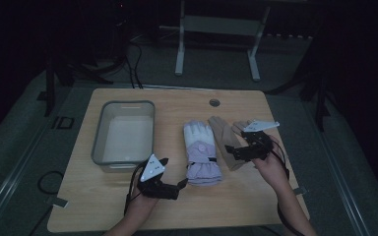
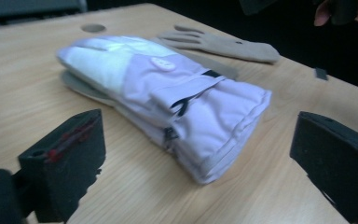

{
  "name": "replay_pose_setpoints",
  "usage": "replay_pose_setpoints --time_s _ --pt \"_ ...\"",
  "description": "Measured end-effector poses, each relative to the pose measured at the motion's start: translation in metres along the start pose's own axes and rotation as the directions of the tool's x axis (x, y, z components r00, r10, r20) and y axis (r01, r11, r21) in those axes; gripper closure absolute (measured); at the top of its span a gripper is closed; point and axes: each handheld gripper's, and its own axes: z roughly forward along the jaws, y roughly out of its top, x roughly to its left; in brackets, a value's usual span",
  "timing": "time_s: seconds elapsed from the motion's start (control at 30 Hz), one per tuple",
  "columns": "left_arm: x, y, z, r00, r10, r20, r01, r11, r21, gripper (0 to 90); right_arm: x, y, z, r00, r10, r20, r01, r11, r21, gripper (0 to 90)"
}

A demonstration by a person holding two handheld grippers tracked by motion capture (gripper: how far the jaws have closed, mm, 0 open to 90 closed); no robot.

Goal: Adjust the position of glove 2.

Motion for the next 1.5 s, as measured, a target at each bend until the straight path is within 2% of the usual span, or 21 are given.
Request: replay_pose_setpoints --time_s 0.1,0.2,0.27,0.3,0.37,0.47,0.5,0.57,0.63,0.77,0.93,1.03,1.1,1.17,1.2,1.27,1.3,1.37,1.4,1.47,1.5 --pt "0.002 0.012 0.008 0.9999 -0.005 -0.01 0.006 0.9998 0.021 1.7 -0.001 0.001 0.004 0.9974 0.071 -0.003 -0.071 0.997 0.014 13.1" --pt "0.005 0.023 0.017 0.9996 -0.029 -0.006 0.029 0.9983 0.051 1.2 0.0 0.002 0.009 0.996 0.09 -0.005 -0.09 0.996 0.006 11.6" --pt "0.009 0.03 0.026 0.9989 -0.044 -0.012 0.045 0.9946 0.093 1.2 0.0 0.003 0.015 0.9902 0.131 -0.048 -0.131 0.991 0.012 17.4" --pt "0.01 0.032 0.03 0.9985 -0.05 -0.022 0.053 0.9919 0.116 1.2 0.001 0.003 0.018 0.9913 0.125 -0.041 -0.124 0.992 0.024 23.0" --pt "0.013 0.035 0.037 0.9966 -0.082 -0.008 0.083 0.9833 0.162 2.0 0.003 0.002 0.025 0.9917 0.12 -0.046 -0.118 0.992 0.047 32.7" --pt "0.012 0.032 0.048 0.9941 -0.092 -0.058 0.103 0.9645 0.243 6.1 0.003 0.001 0.036 0.9886 0.141 -0.053 -0.138 0.989 0.058 43.6" --pt "0.012 0.03 0.05 0.992 -0.113 -0.056 0.124 0.96 0.251 6.1 0.003 0.0 0.04 0.9865 0.152 -0.06 -0.149 0.987 0.058 43.9" --pt "0.009 0.026 0.055 0.9903 -0.123 -0.066 0.136 0.9523 0.273 9.9 0.003 0.0 0.048 0.9804 0.181 -0.078 -0.175 0.982 0.07 44.9" --pt "0.006 0.019 0.06 0.9874 -0.149 -0.051 0.158 0.943 0.293 12.1 0.005 -0.002 0.055 0.9765 0.195 -0.092 -0.188 0.979 0.078 45.5" --pt "0.005 0.009 0.068 0.984 -0.172 -0.045 0.178 0.9325 0.315 16.9 0.009 -0.011 0.072 0.9697 0.214 -0.117 -0.198 0.97 0.139 46.1" --pt "0.009 -0.001 0.076 0.9788 -0.199 -0.047 0.203 0.9201 0.335 25.8 0.009 -0.024 0.087 0.9568 0.262 -0.125 -0.232 0.949 0.212 48.4" --pt "0.014 -0.008 0.079 0.97 -0.242 -0.022 0.235 0.9103 0.341 31.4 0.008 -0.028 0.096 0.9506 0.287 -0.119 -0.252 0.937 0.242 46.0" --pt "0.016 -0.011 0.081 0.9645 -0.264 -0.012 0.252 0.9054 0.342 32.7 0.004 -0.031 0.101 0.9367 0.328 -0.124 -0.286 0.92 0.267 43.5" --pt "0.017 -0.014 0.082 0.962 -0.273 0.005 0.255 0.9042 0.343 34.0 0.0 -0.033 0.104 0.9172 0.372 -0.143 -0.32 0.902 0.291 43.7" --pt "0.017 -0.015 0.082 0.96 -0.28 0.012 0.259 0.9034 0.342 36.6 -0.002 -0.034 0.105 0.9114 0.383 -0.151 -0.327 0.896 0.3 44.7" --pt "0.018 -0.017 0.084 0.9583 -0.284 0.03 0.257 0.9033 0.344 39.4 -0.003 -0.034 0.106 0.9024 0.39 -0.183 -0.324 0.894 0.308 53.5" --pt "0.019 -0.018 0.084 0.9555 -0.293 0.039 0.261 0.9003 0.348 41.5 -0.002 -0.034 0.106 0.8991 0.39 -0.199 -0.32 0.895 0.31 59.1" --pt "0.02 -0.018 0.084 0.9491 -0.31 0.057 0.271 0.8952 0.354 47.2 -0.001 -0.033 0.106 0.9046 0.37 -0.211 -0.298 0.904 0.307 63.7" --pt "0.02 -0.018 0.084 0.9487 -0.31 0.062 0.269 0.8948 0.356 51.4 -0.001 -0.033 0.106 0.9037 0.372 -0.211 -0.3 0.903 0.307 66.2" --pt "0.019 -0.017 0.083 0.9462 -0.316 0.07 0.273 0.8952 0.352 58.9 0.003 -0.032 0.104 0.9137 0.35 -0.206 -0.285 0.914 0.289 71.3" --pt "0.018 -0.017 0.082 0.9489 -0.308 0.07 0.266 0.8993 0.347 63.4 0.004 -0.032 0.103 0.9166 0.345 -0.202 -0.282 0.916 0.285 73.5"
